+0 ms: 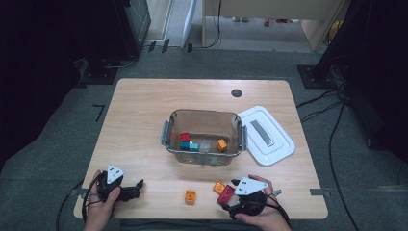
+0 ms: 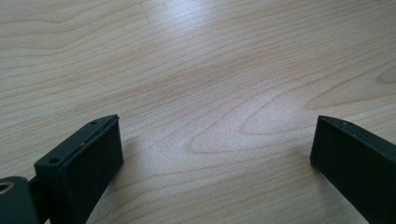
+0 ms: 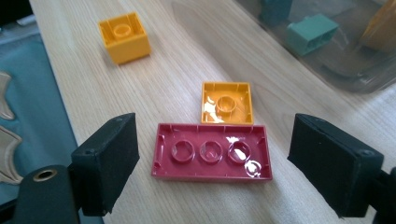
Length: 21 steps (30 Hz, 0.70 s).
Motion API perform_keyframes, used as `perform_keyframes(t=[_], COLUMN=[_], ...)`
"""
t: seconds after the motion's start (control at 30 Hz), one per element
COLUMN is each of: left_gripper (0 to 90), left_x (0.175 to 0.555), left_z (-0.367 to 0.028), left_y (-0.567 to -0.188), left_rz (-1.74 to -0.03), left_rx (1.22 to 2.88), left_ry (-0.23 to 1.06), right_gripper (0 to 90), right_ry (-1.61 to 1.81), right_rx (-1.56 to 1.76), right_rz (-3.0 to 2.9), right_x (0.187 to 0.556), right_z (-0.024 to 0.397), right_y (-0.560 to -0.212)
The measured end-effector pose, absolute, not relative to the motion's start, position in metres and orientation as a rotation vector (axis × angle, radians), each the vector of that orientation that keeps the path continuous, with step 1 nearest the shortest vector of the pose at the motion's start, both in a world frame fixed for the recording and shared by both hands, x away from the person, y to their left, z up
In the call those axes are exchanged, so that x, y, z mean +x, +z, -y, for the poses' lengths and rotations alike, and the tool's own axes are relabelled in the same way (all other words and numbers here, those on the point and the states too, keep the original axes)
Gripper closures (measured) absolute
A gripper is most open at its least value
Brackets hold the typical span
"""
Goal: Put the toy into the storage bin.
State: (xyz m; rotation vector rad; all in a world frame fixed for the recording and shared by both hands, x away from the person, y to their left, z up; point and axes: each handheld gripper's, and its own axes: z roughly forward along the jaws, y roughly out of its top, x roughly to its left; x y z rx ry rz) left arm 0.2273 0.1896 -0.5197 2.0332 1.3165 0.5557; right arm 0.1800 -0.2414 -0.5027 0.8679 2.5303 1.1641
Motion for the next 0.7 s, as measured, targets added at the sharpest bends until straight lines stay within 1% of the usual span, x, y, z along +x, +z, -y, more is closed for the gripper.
perform_keyframes(t=[0.37,0.7], left_gripper=[2.1,2.1], left_x=[0.227,0.227], left_z=[-0.19,-0.19], left_y=[-0.52,-0.52], left_rz=[-1.316,-1.316], left_rx=[2.033,2.033], left_ry=[0.555,0.555], right_gripper=[16.7,19.6], right_ry=[1.064,1.004], right_rx=[0.807,0.842], right_rz=[-2.527,-2.504], right_x=[0.18,0.185], right_z=[0.236,0.254], right_y=[-0.513,-0.514])
